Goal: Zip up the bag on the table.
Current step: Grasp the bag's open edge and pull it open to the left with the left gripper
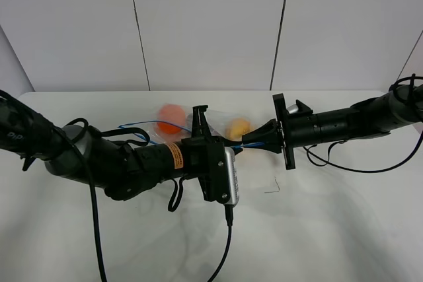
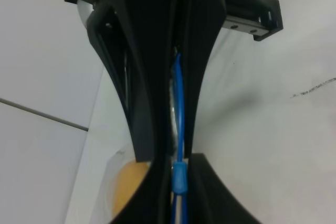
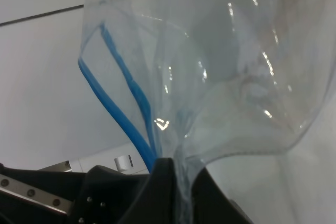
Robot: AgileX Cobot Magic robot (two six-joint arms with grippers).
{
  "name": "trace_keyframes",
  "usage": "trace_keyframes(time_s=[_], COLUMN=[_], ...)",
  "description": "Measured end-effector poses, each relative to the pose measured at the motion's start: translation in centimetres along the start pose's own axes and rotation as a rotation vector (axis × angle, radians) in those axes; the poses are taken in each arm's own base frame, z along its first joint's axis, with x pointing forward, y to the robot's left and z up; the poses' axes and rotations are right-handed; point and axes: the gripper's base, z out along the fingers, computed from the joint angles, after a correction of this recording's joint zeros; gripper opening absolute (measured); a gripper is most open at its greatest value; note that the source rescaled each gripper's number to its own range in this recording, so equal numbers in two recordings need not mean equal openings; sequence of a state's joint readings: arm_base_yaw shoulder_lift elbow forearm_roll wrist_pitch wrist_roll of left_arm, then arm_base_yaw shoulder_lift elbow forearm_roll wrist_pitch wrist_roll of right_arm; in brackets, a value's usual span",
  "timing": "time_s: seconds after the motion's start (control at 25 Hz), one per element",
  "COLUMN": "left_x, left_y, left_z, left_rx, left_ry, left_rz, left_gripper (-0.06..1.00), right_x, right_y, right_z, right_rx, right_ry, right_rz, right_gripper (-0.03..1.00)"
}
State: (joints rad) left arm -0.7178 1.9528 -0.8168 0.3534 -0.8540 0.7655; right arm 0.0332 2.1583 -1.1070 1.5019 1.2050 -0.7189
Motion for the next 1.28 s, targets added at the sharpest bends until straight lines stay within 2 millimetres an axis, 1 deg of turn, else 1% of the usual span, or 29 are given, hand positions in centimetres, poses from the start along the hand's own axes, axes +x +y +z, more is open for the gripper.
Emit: trace_keyframes(time_s=[0.4, 0.56, 0.88, 1.08, 1.12, 1.28], left_x=[0.2, 1.5, 5.6, 6.7, 6.7, 7.8], left_y=[0.2, 0.8, 0.5, 1.5, 1.5, 2.3], left_z=[0.0, -0.5, -3.1, -5.4, -5.4, -7.3], left_rx=[-0.013, -0.041, -0.042, -0.081, -0.081, -0.114], left_ry=[0.014, 0.051, 0.175, 0.221, 0.221, 0.270], left_rz=[0.003, 0.013, -0.020, -0.036, -0.036, -0.057], left_gripper=[0.00, 0.00, 0.00, 0.00, 0.00, 0.00], right_x=[0.0, -0.1, -0.2, -0.1, -0.1, -0.1], right_y=[0.0, 0.1, 0.0, 0.1, 0.1, 0.1], right_z=[0.0, 0.1, 0.1, 0.1, 0.1, 0.1], right_rx=[-0.001, -0.007, 0.003, -0.003, -0.005, -0.008], right_ry=[-0.001, -0.013, -0.021, -0.014, -0.012, -0.009], right_rz=[0.000, 0.005, 0.005, 0.005, 0.004, 0.004], right_gripper=[0.00, 0.00, 0.00, 0.00, 0.00, 0.00])
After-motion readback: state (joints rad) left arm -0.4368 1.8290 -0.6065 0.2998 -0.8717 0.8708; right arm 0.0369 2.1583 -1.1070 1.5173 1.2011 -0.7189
